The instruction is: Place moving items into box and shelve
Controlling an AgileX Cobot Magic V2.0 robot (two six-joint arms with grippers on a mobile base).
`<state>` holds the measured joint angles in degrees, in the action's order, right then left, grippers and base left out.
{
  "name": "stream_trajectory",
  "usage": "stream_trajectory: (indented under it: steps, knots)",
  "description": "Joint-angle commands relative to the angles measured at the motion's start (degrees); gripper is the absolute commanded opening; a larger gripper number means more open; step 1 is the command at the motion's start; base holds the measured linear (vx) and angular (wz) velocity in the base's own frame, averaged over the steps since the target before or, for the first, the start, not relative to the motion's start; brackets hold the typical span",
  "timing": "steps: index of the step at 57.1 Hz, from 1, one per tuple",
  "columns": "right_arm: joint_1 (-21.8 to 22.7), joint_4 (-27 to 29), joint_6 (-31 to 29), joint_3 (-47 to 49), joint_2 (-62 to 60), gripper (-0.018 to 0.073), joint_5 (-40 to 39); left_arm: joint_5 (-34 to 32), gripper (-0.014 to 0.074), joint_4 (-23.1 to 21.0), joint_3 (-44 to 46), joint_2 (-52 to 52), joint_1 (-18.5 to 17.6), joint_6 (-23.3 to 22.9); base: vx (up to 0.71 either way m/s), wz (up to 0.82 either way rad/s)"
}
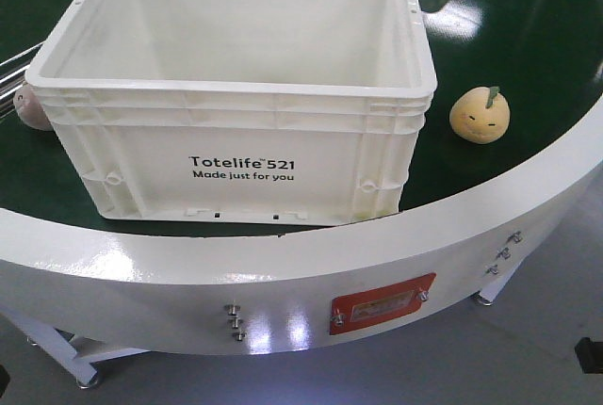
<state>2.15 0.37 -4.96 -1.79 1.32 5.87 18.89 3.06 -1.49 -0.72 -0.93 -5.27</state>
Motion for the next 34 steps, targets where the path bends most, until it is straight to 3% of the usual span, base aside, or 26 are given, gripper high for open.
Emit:
stream_trajectory:
  steps: [1,24,34]
  knots:
    - [-0.1,-0.4,-0.2,-0.2,0.9,-0.0008,-4.8,-4.7,-0.0006,-0.2,0.5,-0.8,-0.2,-0.2,0.0,0.0]
    - [-0.1,-0.4,-0.2,-0.2,0.9,-0.0008,-4.8,-4.7,-0.0006,-0.1,0.5,-0.8,-0.2,-0.1,0.0,0.0]
    - [-0.1,-0.4,-0.2,-0.2,0.9,-0.0008,-4.8,-5.7,-0.0006,7.2,0.5,-0.8,-0.2,3.5,0.0,0.0]
